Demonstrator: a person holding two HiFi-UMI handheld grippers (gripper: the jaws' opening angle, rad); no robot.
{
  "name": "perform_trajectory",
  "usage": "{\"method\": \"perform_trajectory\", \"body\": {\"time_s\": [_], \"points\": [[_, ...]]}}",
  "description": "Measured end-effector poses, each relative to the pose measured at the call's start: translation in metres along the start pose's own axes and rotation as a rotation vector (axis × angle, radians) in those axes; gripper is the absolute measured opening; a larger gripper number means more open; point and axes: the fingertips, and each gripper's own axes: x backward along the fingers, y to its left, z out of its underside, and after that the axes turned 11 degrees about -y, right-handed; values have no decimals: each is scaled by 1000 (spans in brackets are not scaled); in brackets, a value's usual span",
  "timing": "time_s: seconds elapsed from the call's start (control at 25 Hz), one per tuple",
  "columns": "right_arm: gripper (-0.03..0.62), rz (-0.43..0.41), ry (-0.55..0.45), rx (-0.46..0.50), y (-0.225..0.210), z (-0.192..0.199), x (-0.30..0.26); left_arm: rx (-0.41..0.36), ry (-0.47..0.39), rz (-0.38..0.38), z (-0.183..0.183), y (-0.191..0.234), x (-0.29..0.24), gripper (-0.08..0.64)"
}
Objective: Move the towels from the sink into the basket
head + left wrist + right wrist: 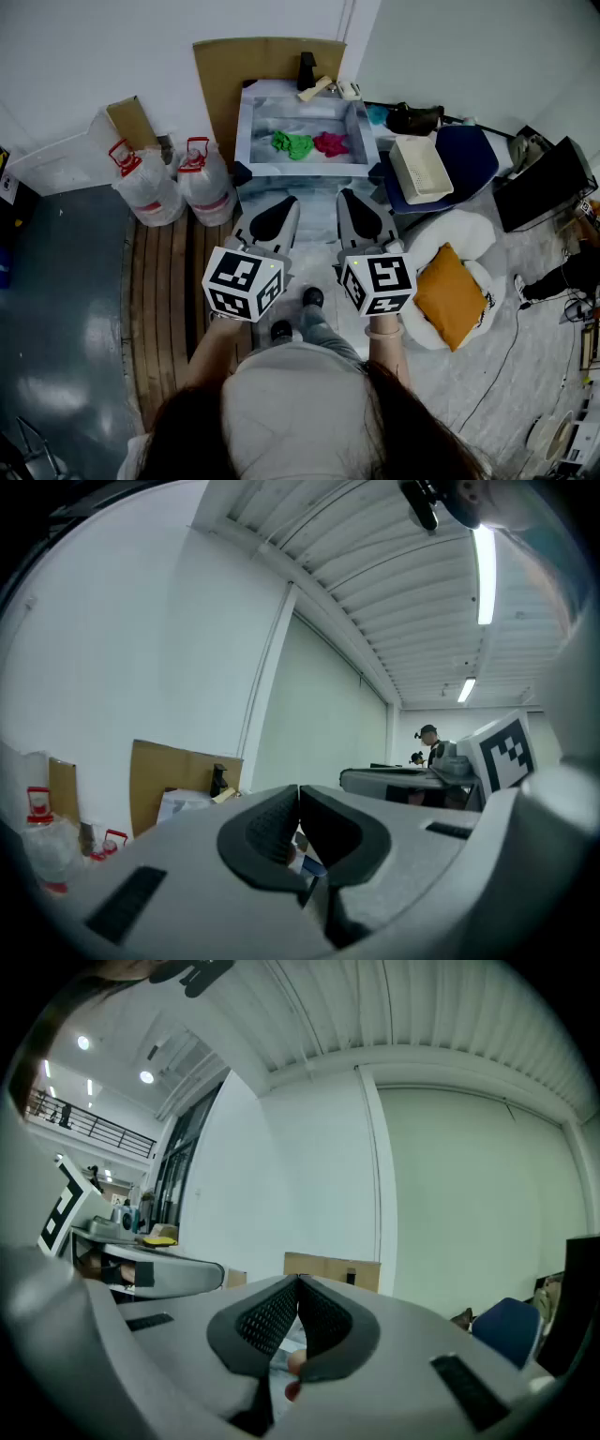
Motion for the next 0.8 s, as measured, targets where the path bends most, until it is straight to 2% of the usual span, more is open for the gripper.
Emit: {"method": "perform_trajectory", "body": {"time_s": [0.36,0.8], "points": [[26,-18,7,8,-28,22,-37,-16,10,-10,11,23,-46,9],[26,-74,39,-9,-87,45,-91,-32,35,-39,23,40,-129,9]]}}
